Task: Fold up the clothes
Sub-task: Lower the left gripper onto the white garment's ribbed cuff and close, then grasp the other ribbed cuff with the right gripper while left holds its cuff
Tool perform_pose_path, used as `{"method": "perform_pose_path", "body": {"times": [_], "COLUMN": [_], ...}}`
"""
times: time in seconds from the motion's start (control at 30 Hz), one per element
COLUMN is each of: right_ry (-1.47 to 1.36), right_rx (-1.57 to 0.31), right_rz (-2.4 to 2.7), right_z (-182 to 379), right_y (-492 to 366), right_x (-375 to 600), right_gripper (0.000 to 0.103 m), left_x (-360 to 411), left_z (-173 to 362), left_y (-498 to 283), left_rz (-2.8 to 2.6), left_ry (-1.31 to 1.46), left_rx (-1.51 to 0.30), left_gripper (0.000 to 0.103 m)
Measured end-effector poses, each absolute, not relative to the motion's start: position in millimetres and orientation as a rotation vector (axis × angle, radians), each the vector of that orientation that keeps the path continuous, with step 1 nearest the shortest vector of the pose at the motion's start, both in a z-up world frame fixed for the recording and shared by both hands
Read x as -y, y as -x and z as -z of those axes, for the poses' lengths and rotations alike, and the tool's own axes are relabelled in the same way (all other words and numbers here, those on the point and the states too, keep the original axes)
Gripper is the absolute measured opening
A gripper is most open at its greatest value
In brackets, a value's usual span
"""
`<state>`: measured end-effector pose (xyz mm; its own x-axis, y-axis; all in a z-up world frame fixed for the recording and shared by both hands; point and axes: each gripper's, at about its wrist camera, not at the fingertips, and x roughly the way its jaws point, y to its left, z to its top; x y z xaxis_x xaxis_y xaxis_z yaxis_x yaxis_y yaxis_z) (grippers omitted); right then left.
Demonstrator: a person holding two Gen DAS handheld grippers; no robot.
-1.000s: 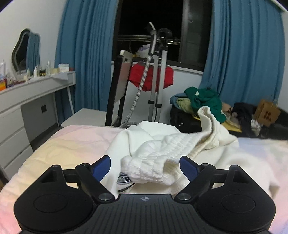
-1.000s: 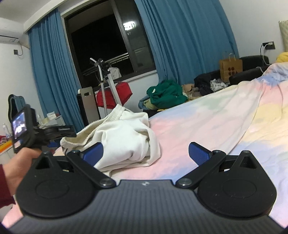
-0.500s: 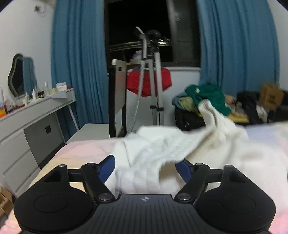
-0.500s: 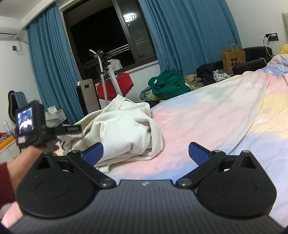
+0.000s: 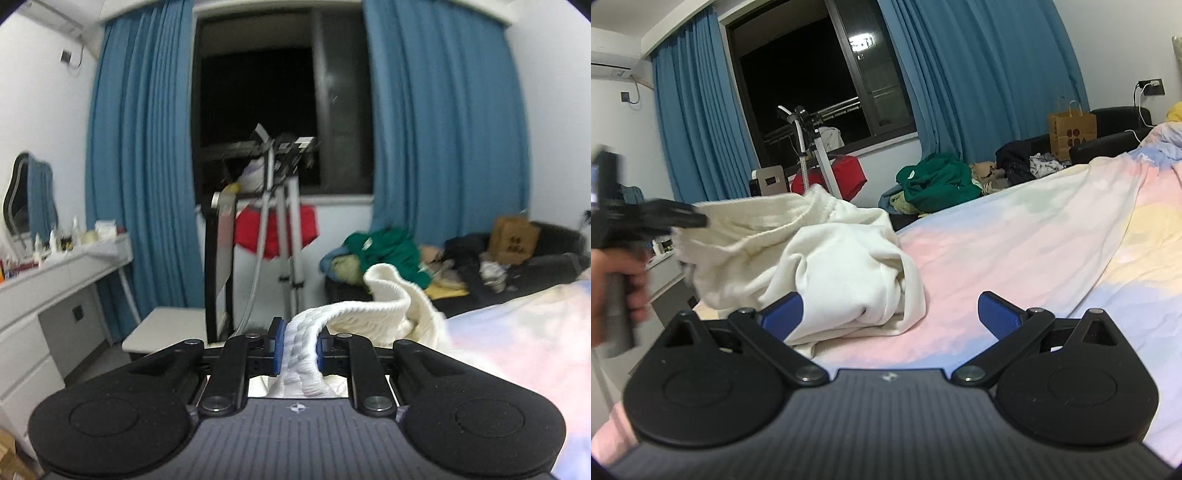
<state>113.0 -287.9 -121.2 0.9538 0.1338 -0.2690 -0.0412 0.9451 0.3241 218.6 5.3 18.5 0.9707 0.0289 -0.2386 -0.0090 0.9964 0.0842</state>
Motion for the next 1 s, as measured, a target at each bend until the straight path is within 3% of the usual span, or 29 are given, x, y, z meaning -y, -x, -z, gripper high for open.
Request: {"method": "perform_pose_path", "body": {"times": [0.17,0.3,0.5,0.77,1.0], "right_ry": [-0.309,-0.296,-0.212,-0.126,-0.166], "right_rx": [-0.253,-0.233,-0.246,-0.335,-0.394], "right_rz": [-0.097,-0.114,-0.162,-0.21,-0.213], "right_z": [110,101,94,100,107], "right_y": [-101,-89,-70,-68,-76], "right_x": [287,285,271,253,252], "right_gripper": [0.103,0.103,0.103,0.102,0.094], "left_x": [-27,-46,-60,-72,-96], "left_z": [-34,-10,44,43,44], "left_y": [-128,-86,-80,-75,-74], "left_rz": [0.04,-0.023,-0.168,-0.141,-0.128], "left_ry": [-0.075,-0.077,-0.009,0.085,0.156], "left_rx": [-0.225,-0.395,-0.625,-0.623,-0.612], "left_gripper": [0.017,0.015,0.013,0.015,0.018]}}
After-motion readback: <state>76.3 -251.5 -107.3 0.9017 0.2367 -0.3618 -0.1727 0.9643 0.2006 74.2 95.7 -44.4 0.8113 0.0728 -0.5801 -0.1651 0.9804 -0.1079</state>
